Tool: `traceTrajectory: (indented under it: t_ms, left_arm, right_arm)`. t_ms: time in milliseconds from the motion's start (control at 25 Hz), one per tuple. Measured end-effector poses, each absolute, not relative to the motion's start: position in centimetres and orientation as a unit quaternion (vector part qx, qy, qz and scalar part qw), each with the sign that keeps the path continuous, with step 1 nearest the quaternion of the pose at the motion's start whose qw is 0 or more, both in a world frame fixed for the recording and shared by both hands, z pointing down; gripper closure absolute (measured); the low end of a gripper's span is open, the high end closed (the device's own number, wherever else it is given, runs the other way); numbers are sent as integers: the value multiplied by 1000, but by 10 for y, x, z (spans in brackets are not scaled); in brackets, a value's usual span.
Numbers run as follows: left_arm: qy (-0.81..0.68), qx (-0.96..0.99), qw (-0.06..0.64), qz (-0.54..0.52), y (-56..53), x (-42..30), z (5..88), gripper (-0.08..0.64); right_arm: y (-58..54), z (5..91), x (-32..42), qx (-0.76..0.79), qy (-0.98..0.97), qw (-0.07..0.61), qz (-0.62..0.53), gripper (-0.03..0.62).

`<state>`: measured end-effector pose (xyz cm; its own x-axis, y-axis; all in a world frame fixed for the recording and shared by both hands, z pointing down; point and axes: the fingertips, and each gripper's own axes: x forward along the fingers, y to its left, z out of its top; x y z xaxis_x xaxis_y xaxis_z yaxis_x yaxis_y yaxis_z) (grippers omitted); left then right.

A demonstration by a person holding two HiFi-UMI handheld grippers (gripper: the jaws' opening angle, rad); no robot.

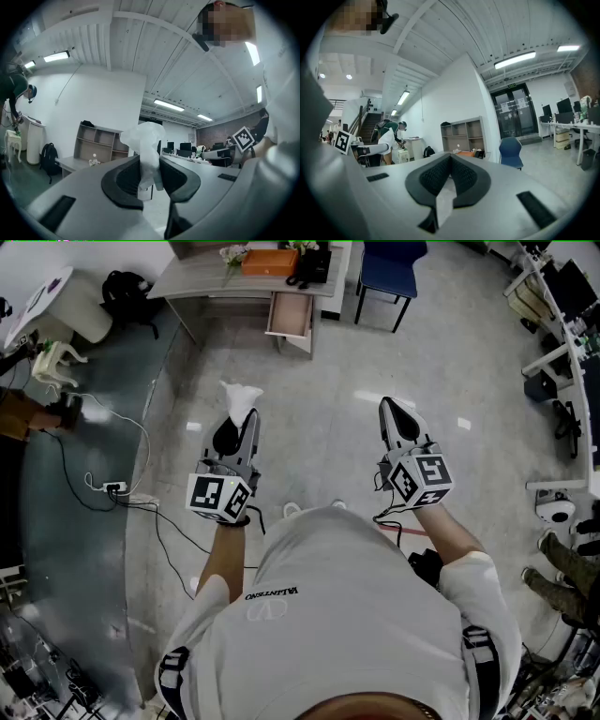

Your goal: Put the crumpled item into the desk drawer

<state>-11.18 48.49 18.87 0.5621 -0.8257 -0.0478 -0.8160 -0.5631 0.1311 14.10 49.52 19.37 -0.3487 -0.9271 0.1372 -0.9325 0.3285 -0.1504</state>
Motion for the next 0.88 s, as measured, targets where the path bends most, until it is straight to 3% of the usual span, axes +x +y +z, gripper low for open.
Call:
traceTrajectory:
  t_ms: [880]
  left_arm:
    - [-457,885,67,-55,474,-166,212,465]
  right_arm:
    - [483,203,79,575,-812,30,99,592]
